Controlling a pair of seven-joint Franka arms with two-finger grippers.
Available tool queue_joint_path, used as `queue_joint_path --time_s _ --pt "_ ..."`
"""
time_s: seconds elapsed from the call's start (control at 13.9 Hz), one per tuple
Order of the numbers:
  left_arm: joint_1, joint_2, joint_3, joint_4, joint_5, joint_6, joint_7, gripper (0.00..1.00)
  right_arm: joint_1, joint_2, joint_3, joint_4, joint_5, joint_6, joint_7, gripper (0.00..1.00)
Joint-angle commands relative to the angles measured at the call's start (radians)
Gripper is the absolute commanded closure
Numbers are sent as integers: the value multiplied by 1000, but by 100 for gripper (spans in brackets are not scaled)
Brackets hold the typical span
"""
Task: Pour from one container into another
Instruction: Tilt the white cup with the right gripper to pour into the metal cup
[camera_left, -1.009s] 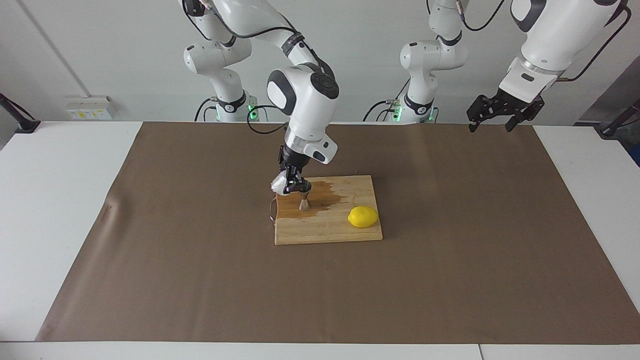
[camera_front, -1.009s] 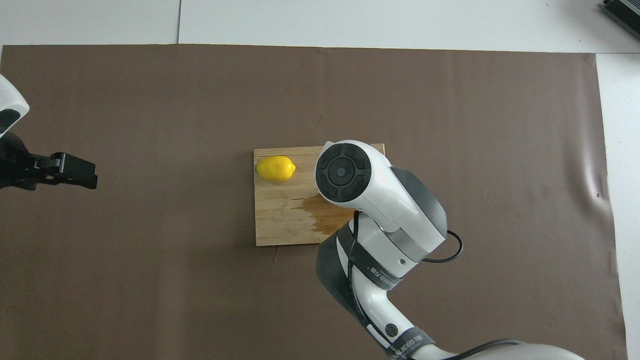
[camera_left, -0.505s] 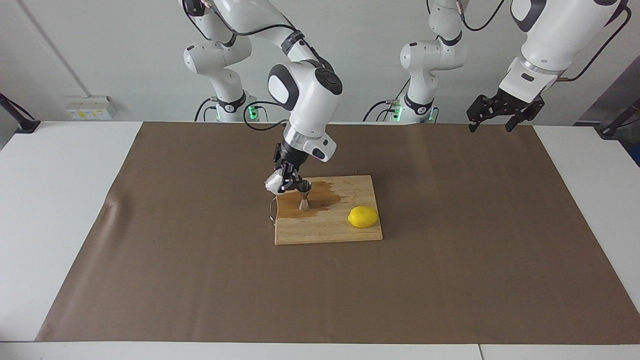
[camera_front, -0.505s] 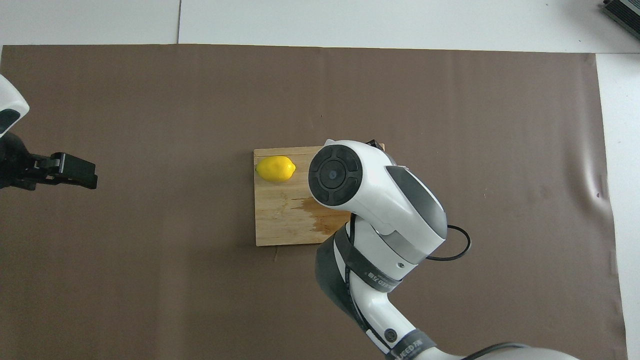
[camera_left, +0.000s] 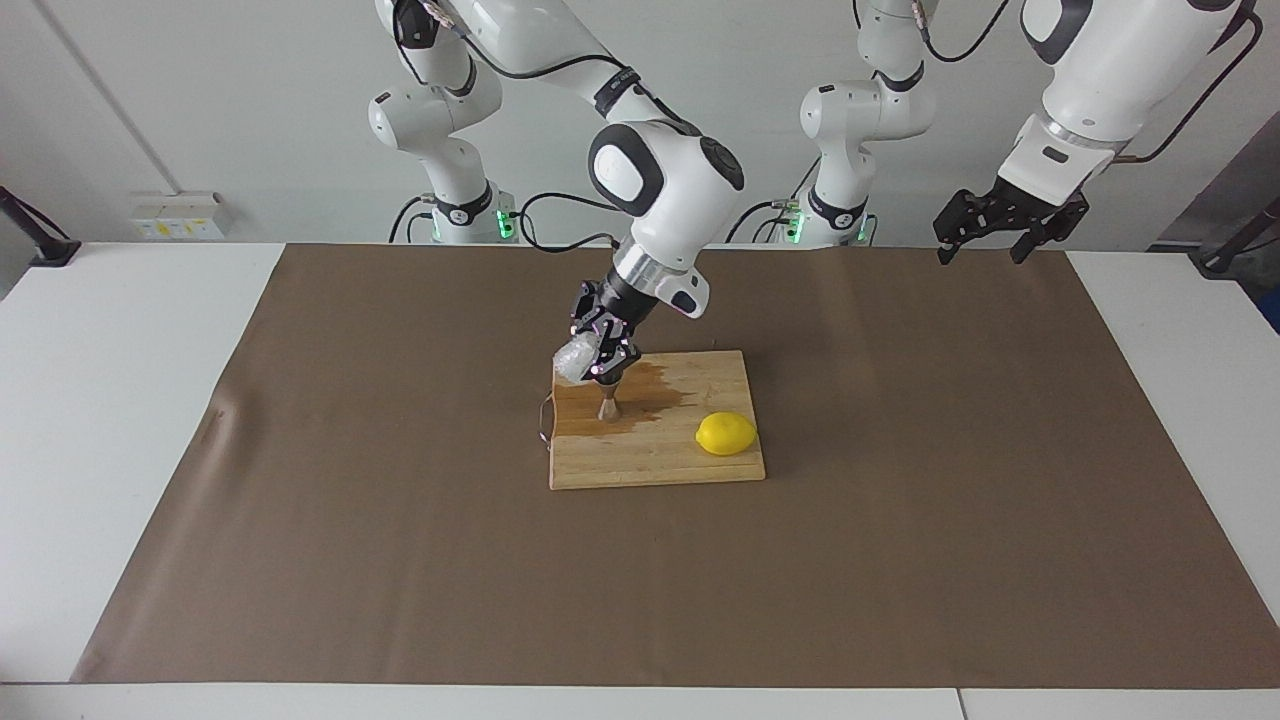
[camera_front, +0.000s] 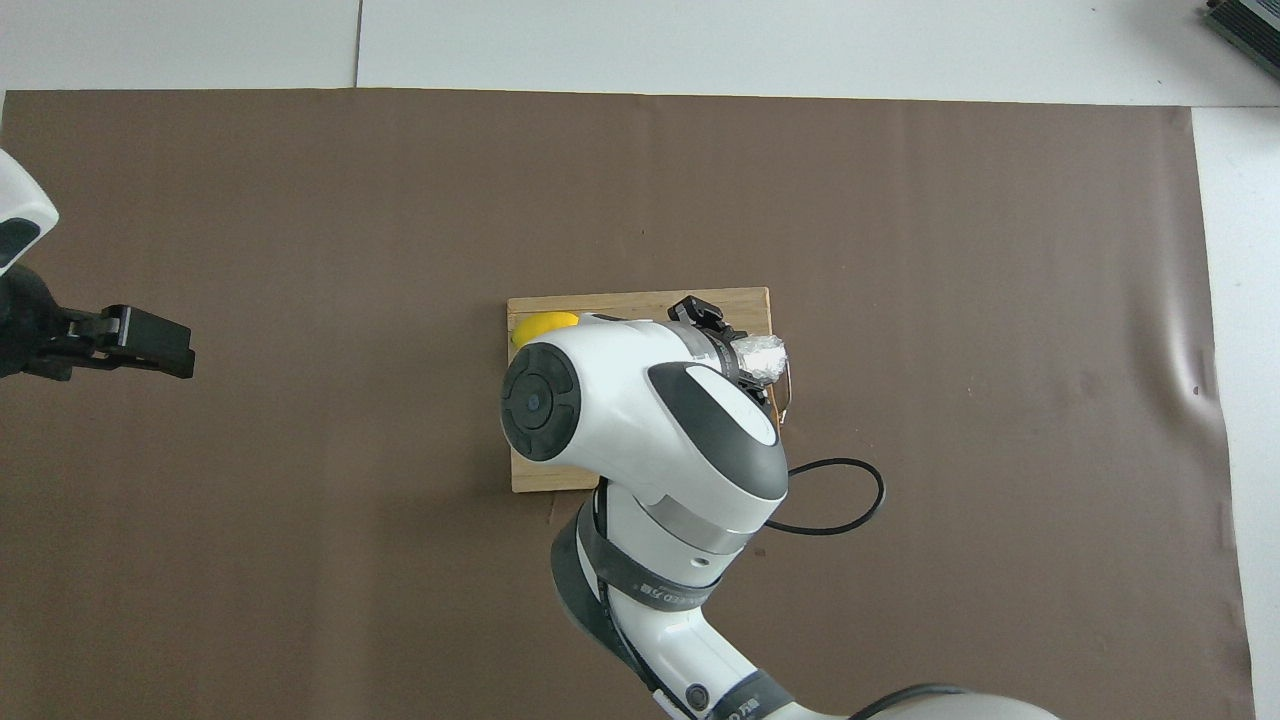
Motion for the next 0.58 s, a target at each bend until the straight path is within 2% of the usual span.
queue_joint_path --time_s 0.0,0.14,0.5 --pt "4 -25 1 -22 -4 -10 -9 0 7 19 5 23 -48 -28 23 100" --pt "4 -25 1 -22 -4 -10 -9 0 26 19 5 6 -103 -31 67 100" --pt "4 -23 1 -22 -4 -8 -9 0 33 16 5 -35 -143 -36 70 100"
